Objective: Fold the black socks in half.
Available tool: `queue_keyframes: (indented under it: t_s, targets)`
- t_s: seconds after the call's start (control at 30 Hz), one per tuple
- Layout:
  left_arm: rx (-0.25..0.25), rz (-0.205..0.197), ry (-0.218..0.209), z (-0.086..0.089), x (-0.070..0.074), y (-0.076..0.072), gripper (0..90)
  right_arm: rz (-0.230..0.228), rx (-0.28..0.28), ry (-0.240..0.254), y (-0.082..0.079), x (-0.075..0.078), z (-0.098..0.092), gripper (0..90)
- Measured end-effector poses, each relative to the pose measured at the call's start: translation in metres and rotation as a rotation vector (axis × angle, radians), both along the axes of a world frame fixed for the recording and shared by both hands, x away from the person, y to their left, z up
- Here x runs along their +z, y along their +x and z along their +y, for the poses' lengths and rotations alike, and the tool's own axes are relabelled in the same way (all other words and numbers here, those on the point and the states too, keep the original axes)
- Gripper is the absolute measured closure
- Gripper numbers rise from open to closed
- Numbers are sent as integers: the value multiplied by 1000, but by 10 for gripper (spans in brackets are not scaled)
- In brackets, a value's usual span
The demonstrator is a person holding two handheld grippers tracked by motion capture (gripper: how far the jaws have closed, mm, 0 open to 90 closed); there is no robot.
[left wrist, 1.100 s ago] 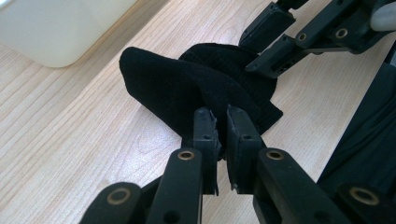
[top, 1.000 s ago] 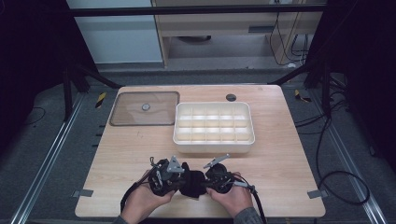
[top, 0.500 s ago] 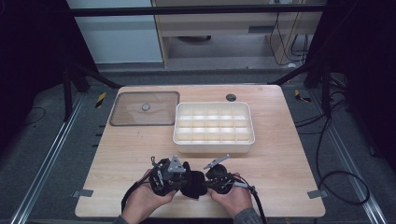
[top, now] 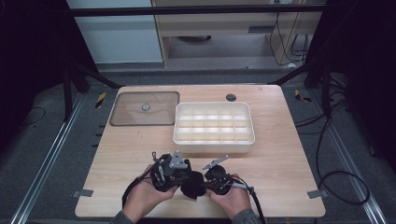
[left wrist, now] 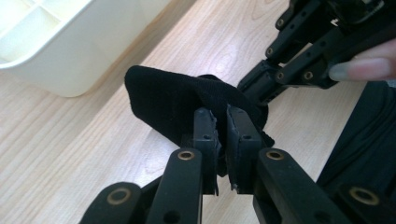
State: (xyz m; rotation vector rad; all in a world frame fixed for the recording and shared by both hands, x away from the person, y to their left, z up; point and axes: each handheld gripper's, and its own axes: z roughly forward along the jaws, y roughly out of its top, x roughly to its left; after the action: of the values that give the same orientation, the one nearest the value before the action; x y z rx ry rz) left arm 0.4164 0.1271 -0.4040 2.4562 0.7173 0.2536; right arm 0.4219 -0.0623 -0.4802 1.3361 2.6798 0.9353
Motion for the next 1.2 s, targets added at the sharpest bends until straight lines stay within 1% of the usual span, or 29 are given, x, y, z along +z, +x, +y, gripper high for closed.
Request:
queue_keyframes:
  t_s: [0.13, 0.2, 0.3, 0.43, 0.53, 0.6, 0.73, 0.77, 0.93, 1.03, 1.2]
  targets:
    - [9, -5, -1, 4, 2, 2, 831, -1, 5, 4, 0, 0, 5, 850]
    - [4, -4, 1, 4, 2, 2, 831, -1, 12, 5, 0, 0, 9, 850]
    - [-17, 2, 19, 4, 0, 1, 831, -4, 16, 6, -1, 0, 12, 849]
    - [-29, 11, 20, 0, -6, -1, 830, 1, 11, 6, -1, 0, 11, 848]
    - [-38, 23, 23, -2, -9, -3, 830, 3, 6, 8, -1, -1, 11, 848]
    - [-45, 36, 17, -3, -12, -4, 830, 0, 8, 7, -1, -1, 11, 847]
    - [-58, 46, 23, -6, -16, -6, 830, 2, 3, 9, 0, -1, 10, 846]
    - [-63, 46, 30, -6, -17, -7, 830, 4, 3, 12, 0, -1, 9, 846]
    - [-77, 55, 24, -11, -22, -11, 830, 8, -2, 19, 0, -2, 8, 843]
    - [-79, 55, 32, -12, -24, -11, 830, 19, -8, 26, 0, -3, 6, 825]
    - [-75, 57, 31, -14, -28, -11, 830, 14, -14, 30, 0, -3, 3, 782]
